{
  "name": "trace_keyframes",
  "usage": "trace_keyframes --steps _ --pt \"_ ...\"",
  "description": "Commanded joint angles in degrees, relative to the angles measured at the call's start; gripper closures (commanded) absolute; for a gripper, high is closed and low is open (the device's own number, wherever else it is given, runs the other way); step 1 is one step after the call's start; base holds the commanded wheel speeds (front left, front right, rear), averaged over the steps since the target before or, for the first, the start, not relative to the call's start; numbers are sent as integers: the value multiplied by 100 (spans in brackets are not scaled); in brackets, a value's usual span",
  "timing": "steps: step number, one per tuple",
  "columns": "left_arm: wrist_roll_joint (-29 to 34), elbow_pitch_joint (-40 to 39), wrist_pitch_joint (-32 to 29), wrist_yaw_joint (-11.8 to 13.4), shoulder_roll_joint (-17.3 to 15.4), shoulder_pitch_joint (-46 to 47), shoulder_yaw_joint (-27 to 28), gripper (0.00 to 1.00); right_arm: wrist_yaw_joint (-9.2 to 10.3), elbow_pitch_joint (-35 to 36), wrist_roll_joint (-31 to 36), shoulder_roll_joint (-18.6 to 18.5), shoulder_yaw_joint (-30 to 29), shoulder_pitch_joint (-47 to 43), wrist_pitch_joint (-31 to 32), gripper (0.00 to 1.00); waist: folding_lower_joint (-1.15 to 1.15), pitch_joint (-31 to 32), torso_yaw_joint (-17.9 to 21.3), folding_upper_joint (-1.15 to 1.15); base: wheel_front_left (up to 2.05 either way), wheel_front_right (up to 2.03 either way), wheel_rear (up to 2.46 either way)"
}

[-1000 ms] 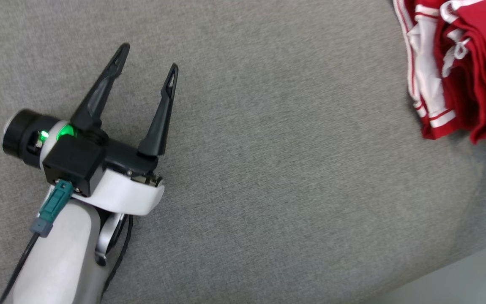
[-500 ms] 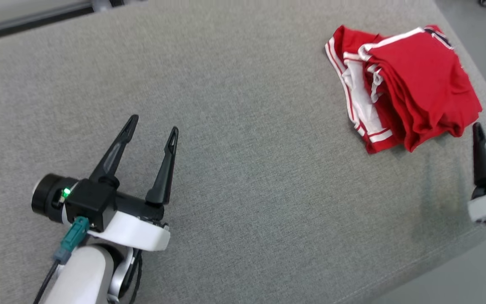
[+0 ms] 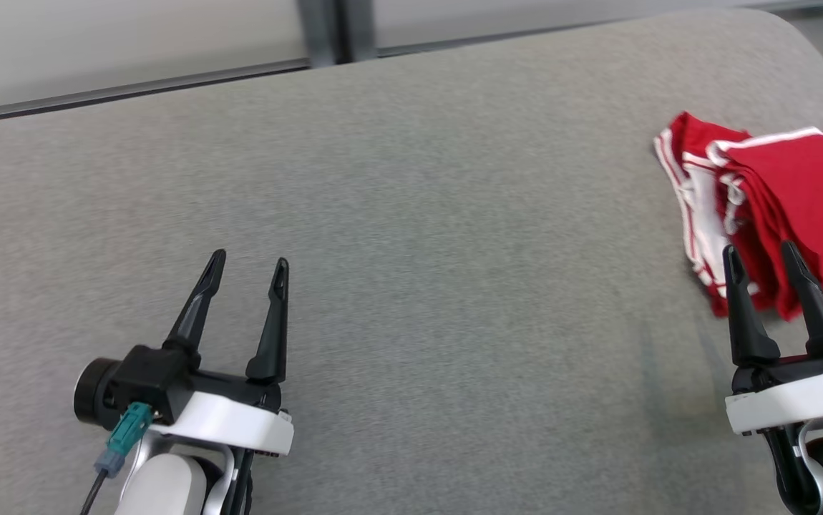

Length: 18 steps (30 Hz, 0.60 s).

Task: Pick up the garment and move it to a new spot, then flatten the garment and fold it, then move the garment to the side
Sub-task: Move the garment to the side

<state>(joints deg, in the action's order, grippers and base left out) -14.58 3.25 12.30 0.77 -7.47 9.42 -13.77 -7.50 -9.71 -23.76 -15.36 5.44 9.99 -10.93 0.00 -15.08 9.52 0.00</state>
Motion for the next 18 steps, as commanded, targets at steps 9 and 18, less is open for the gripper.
trace_keyframes --steps 9,18 --pt "-237 347 220 114 1 -418 293 0 2 817 529 361 -308 -571 656 0 0 727 -1263 0 0 0 0" --pt "-218 511 250 98 -110 -839 300 0 2 1173 742 577 -494 -1176 1018 0 0 1183 -1569 0 0 0 0"
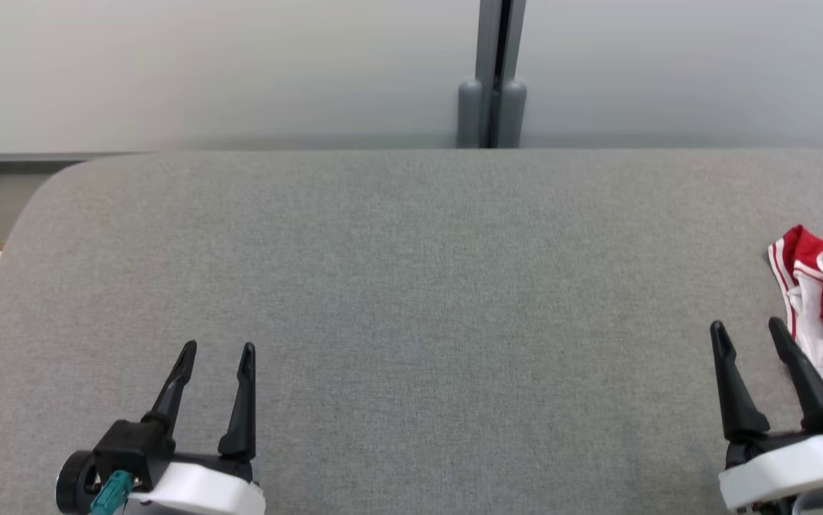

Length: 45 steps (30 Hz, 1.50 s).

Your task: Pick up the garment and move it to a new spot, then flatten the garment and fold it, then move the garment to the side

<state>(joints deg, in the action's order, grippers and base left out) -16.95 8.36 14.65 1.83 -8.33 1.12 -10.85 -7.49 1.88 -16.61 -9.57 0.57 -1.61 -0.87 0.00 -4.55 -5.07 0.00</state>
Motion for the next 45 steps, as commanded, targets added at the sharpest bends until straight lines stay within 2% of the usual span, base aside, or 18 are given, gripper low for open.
trace_keyframes --steps 1,12,44,45 --pt "10 12 17 -7 -45 -62 15 0 0 53 37 25 -19 -103 50 0 0 186 -114 0 0 0 0" --pt "-89 -89 -166 59 -216 -564 20 0 0 470 167 147 -163 -882 434 0 0 618 21 0 0 0 0" --pt "-98 20 -236 227 -259 -474 -136 0 0 535 76 161 -149 -917 575 0 0 737 -22 0 0 0 0" --pt "-121 26 -248 223 -210 -546 -144 100 0 521 109 196 -151 -916 561 100 0 737 -22 0 0 0 0"
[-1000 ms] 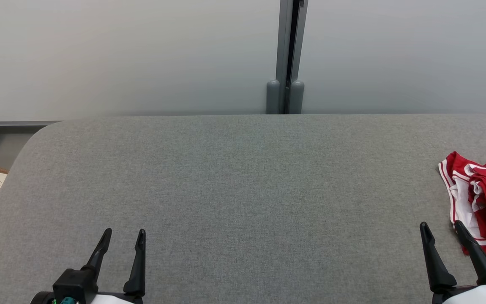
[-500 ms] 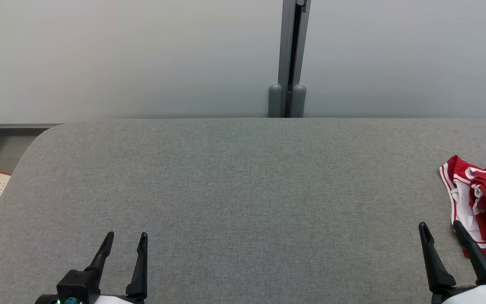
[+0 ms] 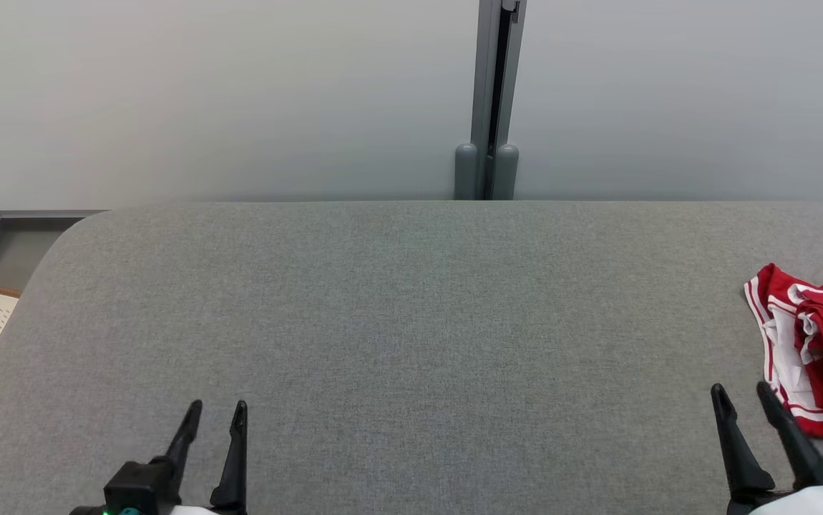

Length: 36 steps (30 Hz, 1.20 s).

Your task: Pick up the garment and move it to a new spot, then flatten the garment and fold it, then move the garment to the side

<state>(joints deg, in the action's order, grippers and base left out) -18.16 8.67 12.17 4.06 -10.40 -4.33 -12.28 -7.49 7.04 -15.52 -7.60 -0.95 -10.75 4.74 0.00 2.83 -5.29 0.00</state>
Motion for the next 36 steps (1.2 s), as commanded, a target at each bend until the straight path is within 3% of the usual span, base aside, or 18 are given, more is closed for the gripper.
trace_keyframes --steps 1,36 --pt "-3 38 -4 0 20 -19 -5 100 0 -48 0 15 2 -6 0 100 0 0 0 0 0 0 0" --pt "-3006 270 -761 -472 324 427 761 100 0 -902 -3130 194 -204 696 55 100 0 -82 144 0 0 0 0"
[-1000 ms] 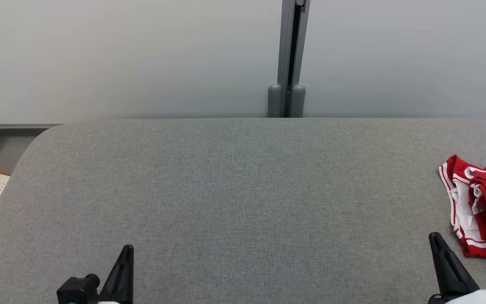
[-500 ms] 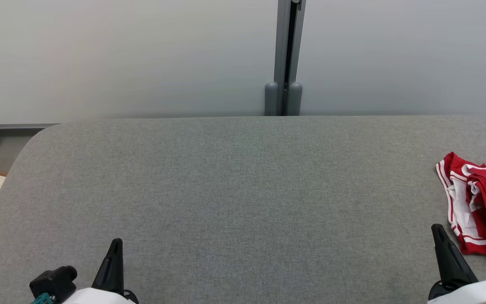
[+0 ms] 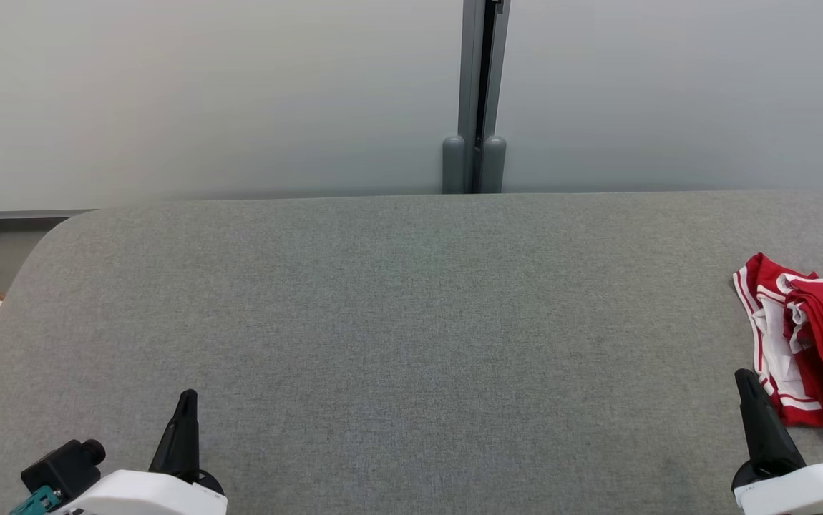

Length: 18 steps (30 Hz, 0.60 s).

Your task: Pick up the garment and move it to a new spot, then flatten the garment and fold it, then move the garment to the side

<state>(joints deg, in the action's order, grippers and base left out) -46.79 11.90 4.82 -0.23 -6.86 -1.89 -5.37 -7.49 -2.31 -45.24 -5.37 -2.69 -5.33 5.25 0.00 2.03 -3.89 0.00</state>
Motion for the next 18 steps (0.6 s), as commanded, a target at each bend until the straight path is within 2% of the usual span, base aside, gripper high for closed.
trace_keyframes --steps 1,18 --pt "-216 -49 -44 -54 -23 196 89 100 0 13 -231 -26 -36 172 6 100 0 -4 8 0 0 0 0" --pt "-1273 10 -313 -224 81 364 365 100 0 -275 -1327 36 -121 421 35 100 0 -43 76 0 0 0 0"
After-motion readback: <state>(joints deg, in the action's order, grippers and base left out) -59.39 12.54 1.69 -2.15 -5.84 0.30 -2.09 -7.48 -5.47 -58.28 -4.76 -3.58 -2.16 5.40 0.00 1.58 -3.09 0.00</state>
